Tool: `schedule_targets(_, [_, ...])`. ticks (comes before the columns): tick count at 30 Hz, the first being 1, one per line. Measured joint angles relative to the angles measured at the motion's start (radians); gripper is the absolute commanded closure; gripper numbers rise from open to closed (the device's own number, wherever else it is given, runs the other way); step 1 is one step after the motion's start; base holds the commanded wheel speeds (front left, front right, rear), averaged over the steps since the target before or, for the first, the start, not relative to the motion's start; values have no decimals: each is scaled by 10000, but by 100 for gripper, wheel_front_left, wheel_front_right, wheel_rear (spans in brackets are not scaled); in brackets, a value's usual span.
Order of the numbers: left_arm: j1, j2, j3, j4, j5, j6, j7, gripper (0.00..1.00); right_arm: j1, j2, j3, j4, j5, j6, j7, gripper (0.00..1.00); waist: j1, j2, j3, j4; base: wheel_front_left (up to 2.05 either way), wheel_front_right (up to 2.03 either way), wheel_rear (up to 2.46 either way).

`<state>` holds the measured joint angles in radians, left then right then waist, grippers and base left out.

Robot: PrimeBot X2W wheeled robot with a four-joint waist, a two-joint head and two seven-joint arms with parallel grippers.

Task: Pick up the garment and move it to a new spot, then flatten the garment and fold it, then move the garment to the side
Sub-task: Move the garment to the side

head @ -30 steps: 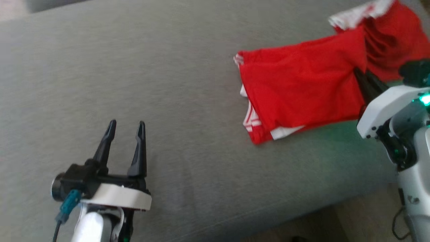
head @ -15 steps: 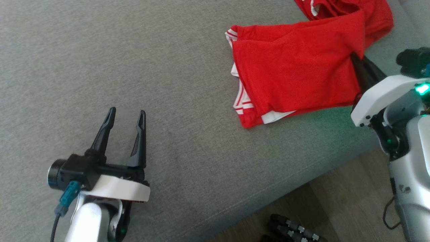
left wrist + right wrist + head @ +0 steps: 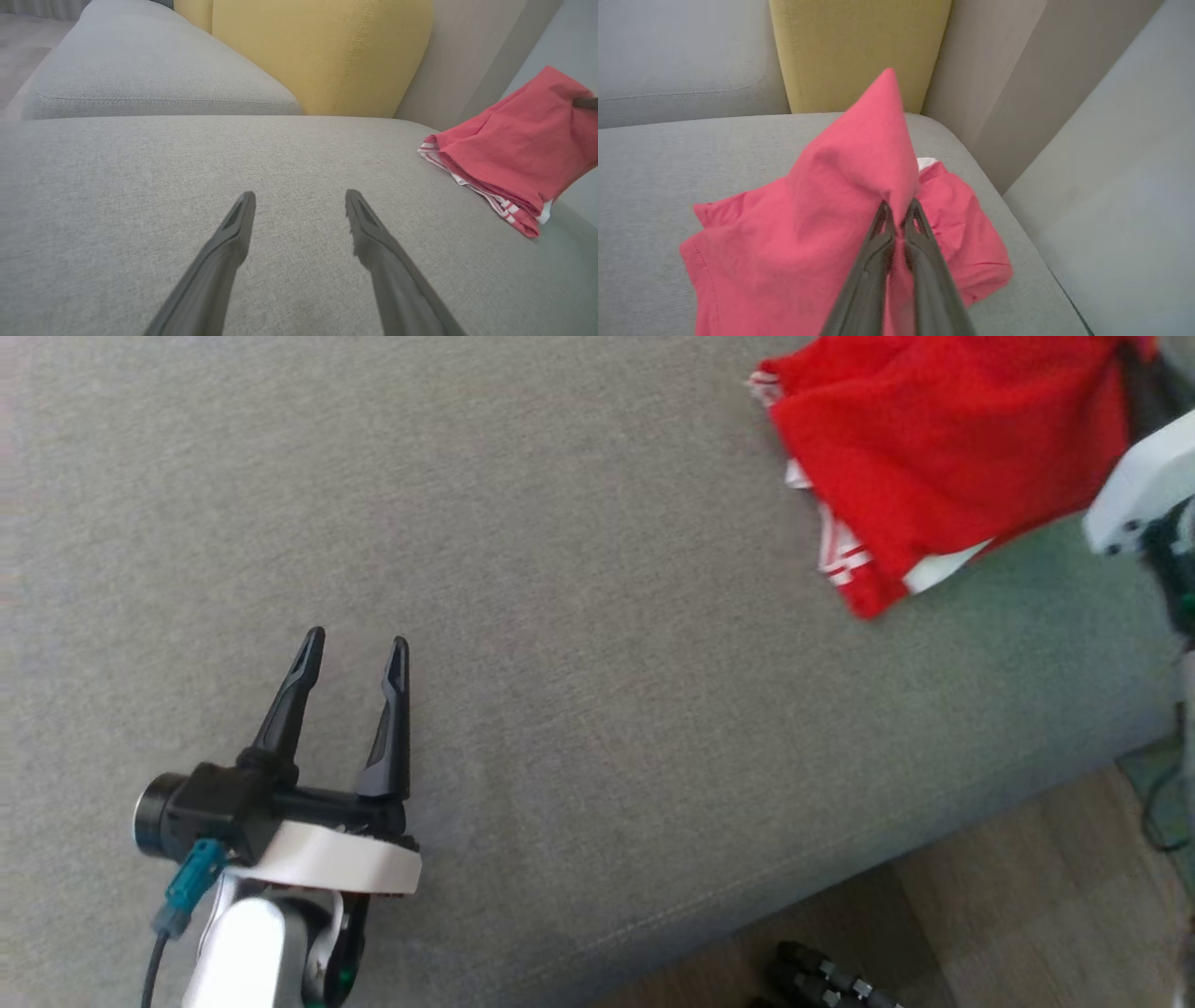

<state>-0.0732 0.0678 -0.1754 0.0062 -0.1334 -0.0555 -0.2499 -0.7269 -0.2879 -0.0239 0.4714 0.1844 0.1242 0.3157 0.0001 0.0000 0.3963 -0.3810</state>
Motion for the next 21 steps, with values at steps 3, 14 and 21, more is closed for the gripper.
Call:
schedule_targets(3, [1,-12,-21,-12,0,4,-29,0,-296,-328,-98,301,-332,0,-4,100,0,0,8,122,0,0,0])
schedule_targets(14, [-5,-46,-69,-27,0,25,-40,0,-1109,-867,-575,1055,-1375,0,-123,100,0,0,132,479,0,0,0])
schedule_targets(21, [-120,-52,-67,-27,0,25,-40,0,-1296,-888,-777,1241,-2493,0,-362,100,0,0,227,644,0,0,0])
